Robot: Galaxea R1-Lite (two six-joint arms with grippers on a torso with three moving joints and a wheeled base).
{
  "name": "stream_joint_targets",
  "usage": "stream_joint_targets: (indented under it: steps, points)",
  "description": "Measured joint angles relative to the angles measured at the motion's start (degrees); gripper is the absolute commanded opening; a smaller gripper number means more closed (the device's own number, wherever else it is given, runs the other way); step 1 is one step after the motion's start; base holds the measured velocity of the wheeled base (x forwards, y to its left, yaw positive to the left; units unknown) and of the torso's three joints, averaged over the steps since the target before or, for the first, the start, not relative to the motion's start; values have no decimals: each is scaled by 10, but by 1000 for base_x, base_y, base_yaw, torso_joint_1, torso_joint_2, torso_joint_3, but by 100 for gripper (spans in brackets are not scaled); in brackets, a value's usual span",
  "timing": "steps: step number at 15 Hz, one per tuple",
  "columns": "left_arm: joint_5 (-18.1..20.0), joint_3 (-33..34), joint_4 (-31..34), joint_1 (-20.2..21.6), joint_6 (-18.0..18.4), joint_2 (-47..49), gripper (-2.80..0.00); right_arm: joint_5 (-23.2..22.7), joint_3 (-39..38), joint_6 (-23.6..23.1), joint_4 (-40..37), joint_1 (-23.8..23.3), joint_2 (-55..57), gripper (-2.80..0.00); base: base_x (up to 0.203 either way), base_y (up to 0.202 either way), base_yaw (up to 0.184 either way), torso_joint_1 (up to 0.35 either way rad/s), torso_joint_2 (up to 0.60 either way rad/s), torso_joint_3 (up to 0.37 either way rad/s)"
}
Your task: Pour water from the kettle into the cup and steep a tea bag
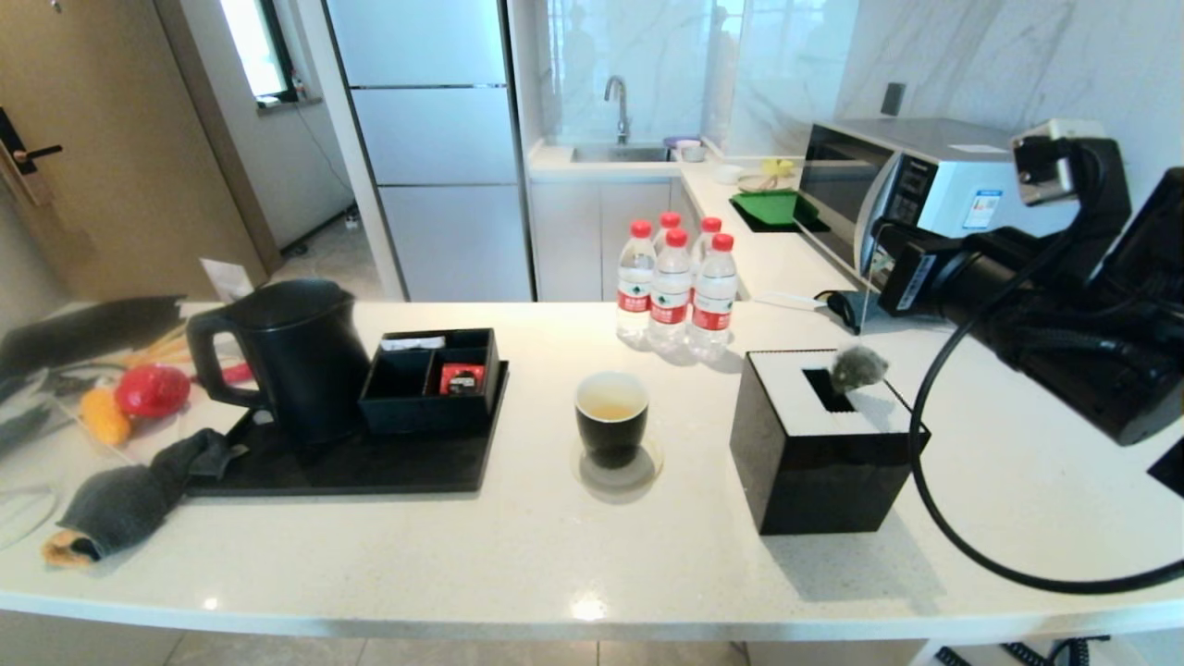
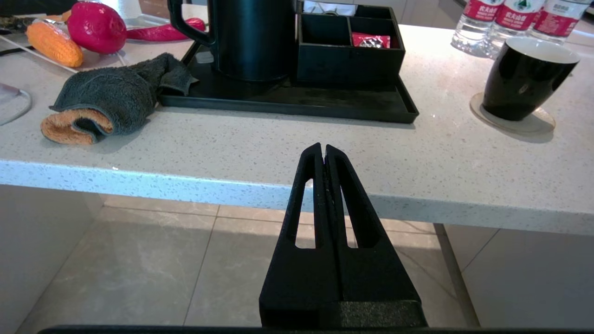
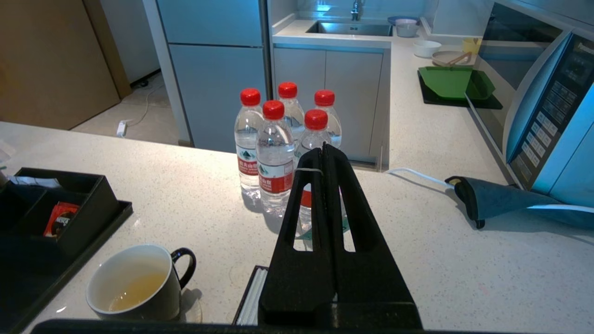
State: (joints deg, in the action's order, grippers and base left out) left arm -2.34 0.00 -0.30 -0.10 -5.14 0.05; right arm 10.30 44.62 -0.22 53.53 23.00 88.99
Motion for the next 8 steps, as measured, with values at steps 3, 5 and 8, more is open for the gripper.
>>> stream_joint_targets:
  steps: [3,5,8]
  points:
    - [0,0,0,0,0,0,-280,-1,-22,0,4,-1,-10,-280,0,0,0,0,0,0]
    - [0,0,0,0,0,0,-280,-14,-39,-1,5,-1,-16,-280,0,0,0,0,0,0]
    - [0,0,0,0,0,0,-280,-28,-58,-2,6,0,-26,-280,0,0,0,0,0,0]
